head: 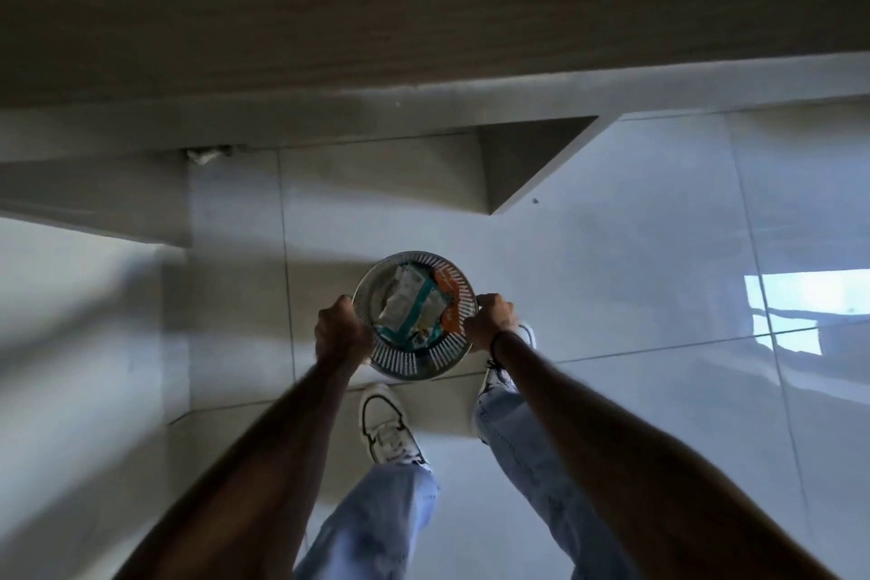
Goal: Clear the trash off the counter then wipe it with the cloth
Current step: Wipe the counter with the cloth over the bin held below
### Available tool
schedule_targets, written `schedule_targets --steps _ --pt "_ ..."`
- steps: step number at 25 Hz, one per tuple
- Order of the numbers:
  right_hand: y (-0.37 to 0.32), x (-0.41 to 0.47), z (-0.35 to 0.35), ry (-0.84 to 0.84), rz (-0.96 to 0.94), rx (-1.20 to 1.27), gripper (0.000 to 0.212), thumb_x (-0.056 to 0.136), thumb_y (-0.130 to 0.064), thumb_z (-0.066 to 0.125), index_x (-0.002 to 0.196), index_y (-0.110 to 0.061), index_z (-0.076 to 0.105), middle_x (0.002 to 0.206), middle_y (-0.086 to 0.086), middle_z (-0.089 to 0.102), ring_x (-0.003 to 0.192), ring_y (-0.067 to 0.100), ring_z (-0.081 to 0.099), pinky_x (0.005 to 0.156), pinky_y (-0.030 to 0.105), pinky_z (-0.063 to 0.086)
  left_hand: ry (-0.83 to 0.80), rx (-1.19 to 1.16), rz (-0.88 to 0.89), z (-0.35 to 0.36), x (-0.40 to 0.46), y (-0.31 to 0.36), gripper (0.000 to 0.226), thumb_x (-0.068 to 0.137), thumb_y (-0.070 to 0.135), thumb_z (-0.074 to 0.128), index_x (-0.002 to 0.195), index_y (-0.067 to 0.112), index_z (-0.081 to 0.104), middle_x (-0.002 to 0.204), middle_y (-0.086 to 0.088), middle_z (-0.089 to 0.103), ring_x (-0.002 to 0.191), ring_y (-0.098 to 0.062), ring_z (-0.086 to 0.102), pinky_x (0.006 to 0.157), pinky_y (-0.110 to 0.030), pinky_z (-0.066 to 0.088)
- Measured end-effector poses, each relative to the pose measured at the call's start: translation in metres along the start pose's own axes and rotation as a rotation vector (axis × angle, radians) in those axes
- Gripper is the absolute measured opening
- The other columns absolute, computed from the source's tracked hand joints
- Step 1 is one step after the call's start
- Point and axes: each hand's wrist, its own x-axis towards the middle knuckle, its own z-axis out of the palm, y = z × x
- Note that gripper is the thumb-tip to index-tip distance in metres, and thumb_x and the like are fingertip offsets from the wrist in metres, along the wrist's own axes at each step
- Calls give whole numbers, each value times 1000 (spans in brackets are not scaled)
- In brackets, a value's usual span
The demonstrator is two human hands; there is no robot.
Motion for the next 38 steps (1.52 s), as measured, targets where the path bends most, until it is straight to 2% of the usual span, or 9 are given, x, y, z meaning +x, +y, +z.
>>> schedule_targets --steps 2,7,12,15,20,23,26,30,38 --pt "-4 -32 -22 6 -17 4 27 78 -26 67 99 -14 78 92 12 77 83 30 75 75 38 63 31 -46 3 -18 -39 1 26 86 19 61 109 8 67 106 -23 76 99 -42 74 80 -45 65" --pt "-32 -189 -123 9 -112 -83 26 72 -19 65 93 -10 77 89 13 75 78 27 66 57 20 45 -6 -152 32 -122 -190 6 30 83 12 57 112 5 64 115 -29 72 100 -47 73 79 -52 65" --pt "-58 -312 -207 11 -260 -210 39 72 -32 66 108 -20 76 108 7 76 100 27 69 70 22 43 -221 -363 54 -205 -293 10 32 92 28 57 117 13 68 104 -11 75 55 -25 78 56 -48 68" --pt "-67 -349 -244 75 -401 -201 28 81 -25 69 108 -21 76 107 3 78 99 22 72 81 25 54 -207 -449 22 -230 -331 12 32 95 22 56 124 13 66 114 -17 68 76 -36 81 62 -58 67" --pt "-127 -352 -316 475 -704 -81 25 77 -27 55 90 -20 74 88 0 79 74 19 72 71 35 62 -119 -454 -32 -232 -332 26 36 95 15 55 130 8 64 135 -25 60 109 -47 70 75 -62 66" --pt "-175 -327 -363 597 -785 -164 45 73 -30 61 117 -18 66 107 8 75 89 28 71 74 35 58 -110 -430 -71 -227 -321 41 34 94 14 54 126 5 62 135 -28 60 110 -47 70 81 -59 66" --pt "-220 -282 -403 567 -762 -461 83 74 -45 72 145 -17 41 141 14 55 125 36 56 94 46 51 -116 -474 -132 -225 -312 57 25 98 16 56 121 5 60 124 -25 63 94 -45 74 62 -59 67" --pt "-270 -221 -428 405 -735 -819 106 72 -59 73 155 -19 20 162 10 22 148 38 23 114 57 31 -125 -509 -197 -215 -299 73 17 101 17 56 115 9 59 109 -20 65 59 -28 71 39 -38 61" --pt "-281 -191 -439 363 -927 -778 94 75 -48 70 151 -7 30 152 17 37 141 40 33 116 49 34 -114 -540 -199 -207 -286 96 26 99 23 58 121 8 62 118 -25 65 63 -29 72 39 -35 60"
